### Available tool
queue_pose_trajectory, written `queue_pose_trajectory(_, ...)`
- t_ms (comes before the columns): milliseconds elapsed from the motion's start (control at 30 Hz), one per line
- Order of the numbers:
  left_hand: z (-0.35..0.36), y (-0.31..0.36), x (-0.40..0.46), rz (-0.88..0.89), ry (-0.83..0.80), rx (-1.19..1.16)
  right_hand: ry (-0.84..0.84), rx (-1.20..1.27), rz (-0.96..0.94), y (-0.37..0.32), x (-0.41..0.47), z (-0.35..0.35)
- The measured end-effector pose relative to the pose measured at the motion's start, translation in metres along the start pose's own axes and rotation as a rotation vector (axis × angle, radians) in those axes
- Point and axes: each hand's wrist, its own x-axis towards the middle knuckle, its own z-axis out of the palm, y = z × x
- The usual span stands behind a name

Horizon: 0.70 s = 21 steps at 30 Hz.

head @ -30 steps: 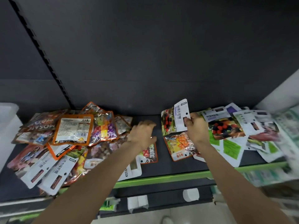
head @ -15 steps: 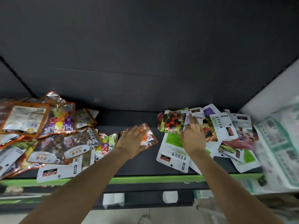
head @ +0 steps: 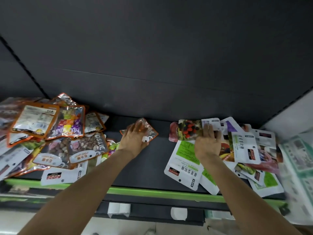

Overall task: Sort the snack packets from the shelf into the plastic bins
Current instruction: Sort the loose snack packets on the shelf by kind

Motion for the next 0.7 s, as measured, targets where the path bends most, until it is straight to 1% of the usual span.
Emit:
queue_pose_trajectory(67,-0.008,-0.009,-0.012,0.028,0.008,-0.053,0.084,0.113,-0.093,-0.019,-0.006,-0.004)
queue_pose_trajectory(133,-0.017,-0.024,-0.028,0.039,0.029,-0.071,0.135,0.234,-0.268,-0.05,-0.018,-0.009)
queue_pose_trajectory(200,-0.028,-0.047,-0.045,0.057,0.075,-0.108,0.107,0.378,-0.414,-0.088,-0.03,-0.014)
queue_pose_trajectory(300,-0.047,-0.09,-0.077,0.029,0.155,-0.153,0.021,0.594,-0.525,-0.146,-0.047,-0.022)
queue_pose_trajectory(400,-0.058,-0.145,-0.111,0.036,0.198,-0.112,-0.048,0.661,-0.636,-0.197,-0.066,-0.027)
queue_pose_trajectory(433,-0.061,-0.162,-0.122,0.021,0.167,-0.09,-0.069,0.649,-0.679,-0.213,-0.072,-0.027)
queue_pose_trajectory(500,-0.061,-0.192,-0.141,0.013,0.014,-0.045,-0.122,0.609,-0.73,-0.242,-0.084,-0.025)
queue_pose_trajectory(567,-0.057,-0.214,-0.152,0.028,-0.17,0.042,-0.158,0.546,-0.695,-0.261,-0.09,-0.019)
queue_pose_trajectory(600,-0.055,-0.221,-0.155,0.046,-0.225,0.103,-0.161,0.516,-0.661,-0.267,-0.09,-0.017)
queue_pose_trajectory(700,-0.06,-0.229,-0.156,0.128,-0.24,0.171,-0.139,0.432,-0.603,-0.267,-0.086,-0.017)
